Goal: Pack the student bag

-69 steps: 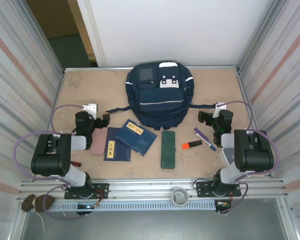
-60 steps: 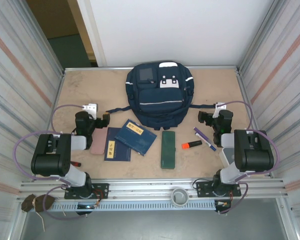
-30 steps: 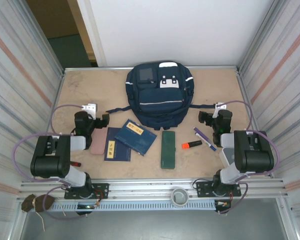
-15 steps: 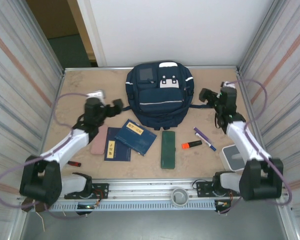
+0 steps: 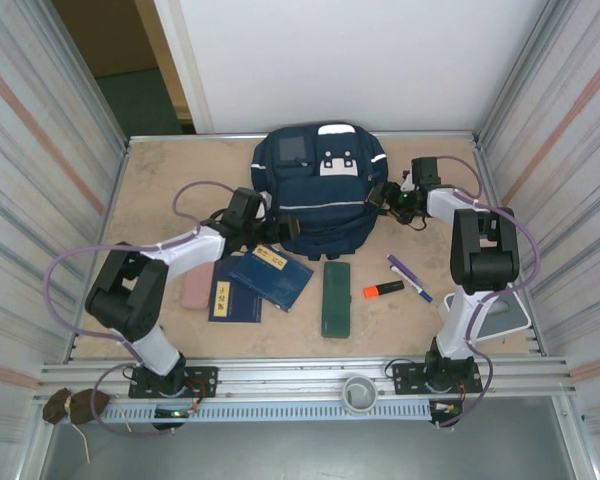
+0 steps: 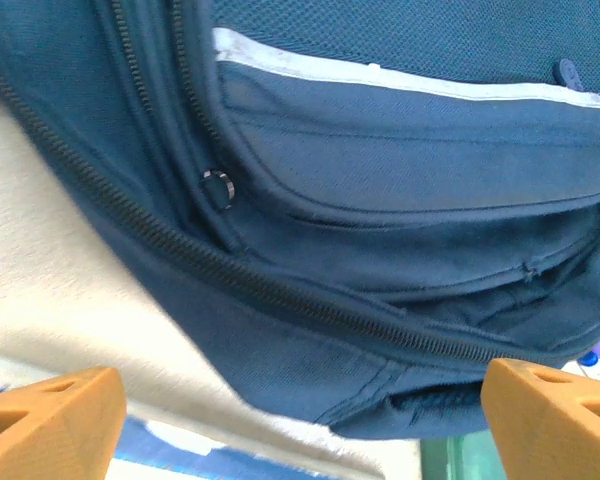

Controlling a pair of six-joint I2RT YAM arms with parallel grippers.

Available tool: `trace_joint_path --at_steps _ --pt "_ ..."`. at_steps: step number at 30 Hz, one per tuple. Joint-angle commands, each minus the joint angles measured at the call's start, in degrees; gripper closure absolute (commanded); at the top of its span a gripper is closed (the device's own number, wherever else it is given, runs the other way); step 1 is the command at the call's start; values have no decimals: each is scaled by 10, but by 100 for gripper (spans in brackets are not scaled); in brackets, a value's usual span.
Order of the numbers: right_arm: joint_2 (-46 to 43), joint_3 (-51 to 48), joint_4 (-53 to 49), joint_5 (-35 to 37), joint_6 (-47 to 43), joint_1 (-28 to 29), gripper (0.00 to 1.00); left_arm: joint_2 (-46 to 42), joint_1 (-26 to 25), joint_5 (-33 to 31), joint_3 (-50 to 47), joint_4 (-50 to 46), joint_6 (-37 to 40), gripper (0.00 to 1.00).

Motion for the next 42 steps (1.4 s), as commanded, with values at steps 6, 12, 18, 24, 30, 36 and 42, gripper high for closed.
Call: trace_joint_path --at_steps 6,12,18,24,30,36,42 --pt "5 -7 60 -74 69 2 69 71 -10 49 68 30 -37 36" --pt "-43 -50 103 -94 102 6 98 92 -7 72 84 60 -36 75" --pt "-129 -111 130 -90 129 18 100 80 11 119 102 51 6 100" --pt "-242 -191 161 -17 171 59 100 43 58 153 127 5 56 100" --pt "-272 -202 204 78 209 201 100 59 136 171 202 -60 117 100" --pt "-192 -88 113 80 130 330 86 148 211 142 300 -112 139 100" --pt "-184 -29 -31 28 16 299 58 258 248 140 453 -163 121 62"
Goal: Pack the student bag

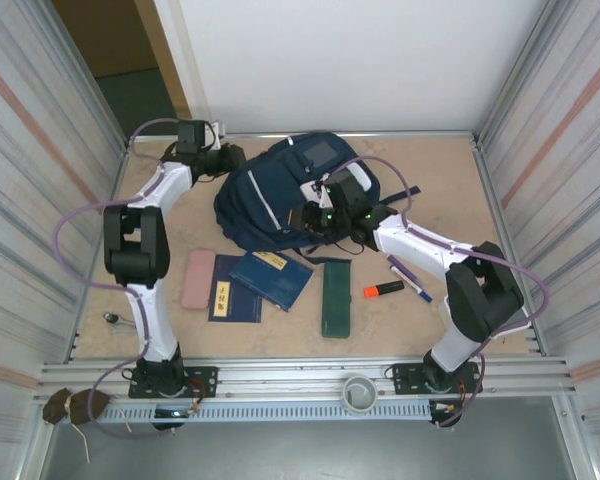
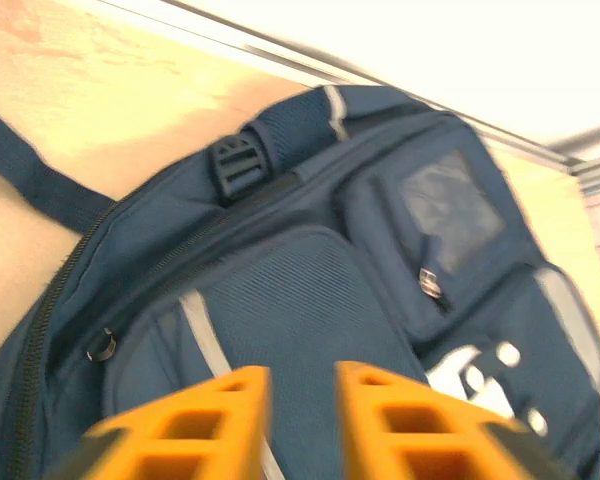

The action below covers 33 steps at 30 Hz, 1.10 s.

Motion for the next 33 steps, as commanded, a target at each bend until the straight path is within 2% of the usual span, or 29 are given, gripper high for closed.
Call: trace_joint_path --at_steps 1,3,4,9,12,16,20,22,25,30,33 --pt "-26 10 -102 -23 -94 -45 55 31 17 -1 69 -74 1 56" --pt "-49 -8 -133 -8 -113 -79 51 -2 26 -8 53 -85 -1 50" --pt "-62 -22 -144 13 -115 -98 47 -37 27 -13 15 -70 -6 48" --pt "-95 -98 -124 57 -69 -186 19 -264 16 -58 -291 75 -56 39" --pt "-82 -131 -72 57 -33 -205 15 -372 -1 -105 -428 87 -70 31" --pt "-28 -126 -9 46 5 -203 15 -431 -47 -122 -510 65 -87 22" --pt "25 -111 51 22 42 -202 25 -418 -88 -140 -545 100 -116 20" --pt "43 -104 64 19 53 -201 30 -388 -101 -124 -535 118 -130 20" --pt "51 -103 86 11 63 -201 44 -336 -125 -108 -496 137 -134 23" --pt "49 -111 104 -15 88 -205 76 -263 -129 -89 -431 131 -113 46" --pt "23 -131 113 -25 97 -206 87 -247 -121 -80 -418 142 -107 61"
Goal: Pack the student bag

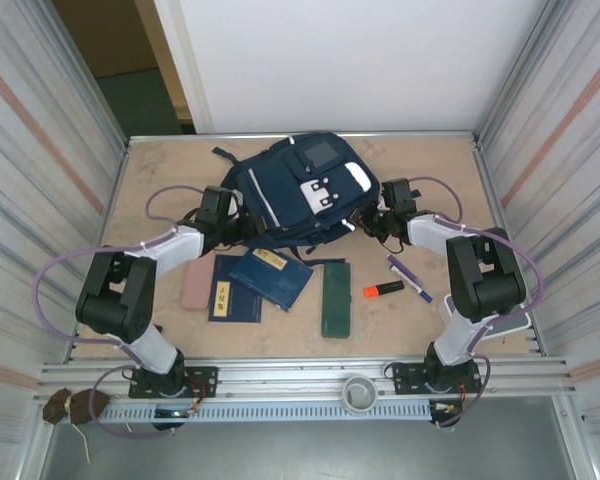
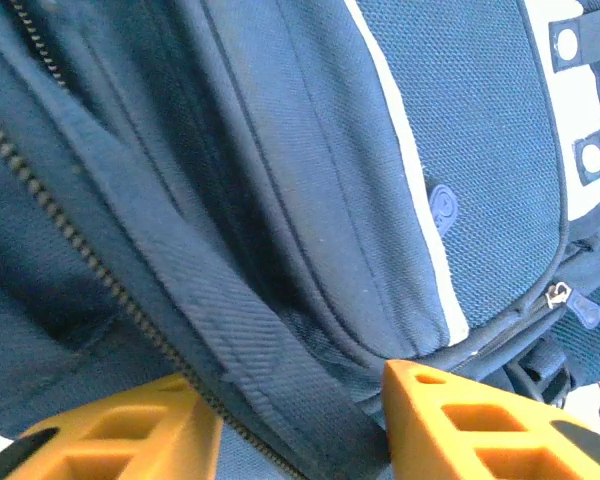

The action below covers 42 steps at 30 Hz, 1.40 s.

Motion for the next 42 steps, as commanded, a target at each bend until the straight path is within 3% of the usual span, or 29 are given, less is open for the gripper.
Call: trace_joint_path --at_steps 1,5,9,12,14,17,20,25,29,36,42 --pt "-40 -18 31 -32 21 0 90 12 9 24 31 30 10 67" --pt "-96 -42 35 -38 25 -1 98 40 21 46 79 14 40 85" --pt "-138 -61 62 -36 59 6 99 84 33 68 143 1 58 86" --pt "-166 -67 74 -10 88 20 99 110 45 73 193 -23 76 79" --pt "-180 -67 74 14 98 34 100 103 54 70 197 -33 83 68" --pt "-192 -66 67 41 110 50 100 41 58 44 140 -15 76 47" --pt "-192 -64 69 49 119 60 100 -50 51 11 59 2 78 37" --pt "-197 -51 73 48 125 73 100 -198 -39 -81 -88 54 143 34" --pt "-197 -30 70 52 125 88 100 -237 -143 -154 -183 169 206 34" --pt "-187 5 60 42 131 99 100 -149 -240 -240 -191 291 300 35" --pt "-183 15 57 41 131 103 100 -50 -248 -267 -179 412 308 43"
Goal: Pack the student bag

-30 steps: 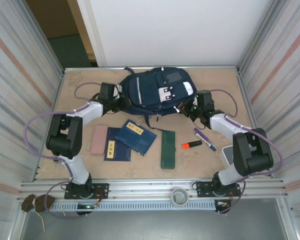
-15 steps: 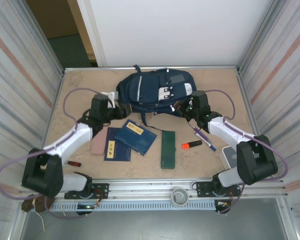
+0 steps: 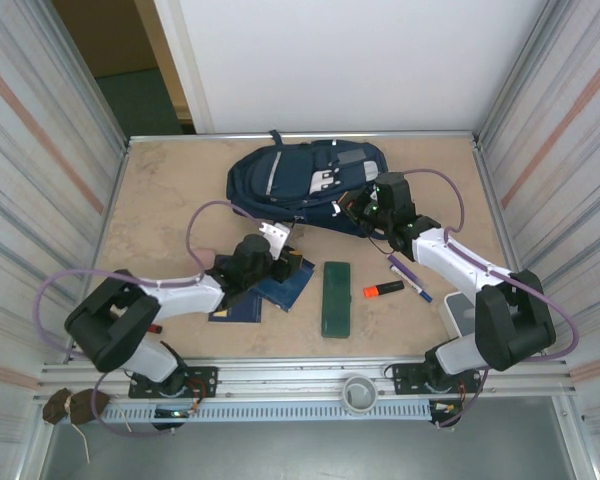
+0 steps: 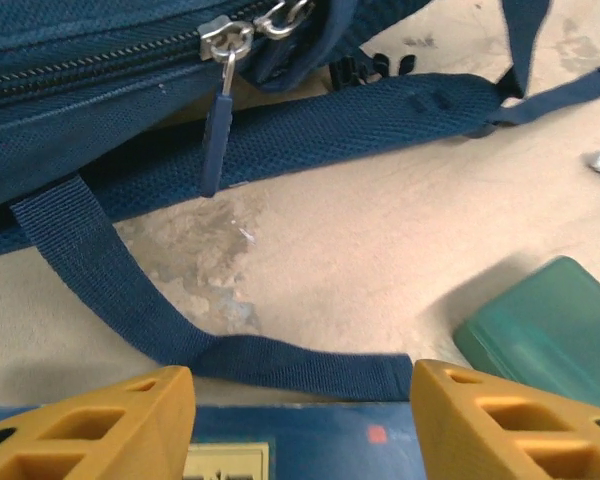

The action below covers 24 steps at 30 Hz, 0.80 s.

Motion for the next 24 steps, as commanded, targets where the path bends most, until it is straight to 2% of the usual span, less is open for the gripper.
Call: trace_joint_path --at_steps 1,7,14,24 --pt "-12 30 31 -24 6 10 100 36 -2 -48 21 113 30 45" --pt "-3 30 34 -30 7 10 100 92 -3 -93 62 136 36 53" --pt "0 29 36 -32 6 8 100 133 -1 -95 95 148 36 59" --pt "-1 20 36 -32 2 2 100 155 4 -95 116 135 20 87"
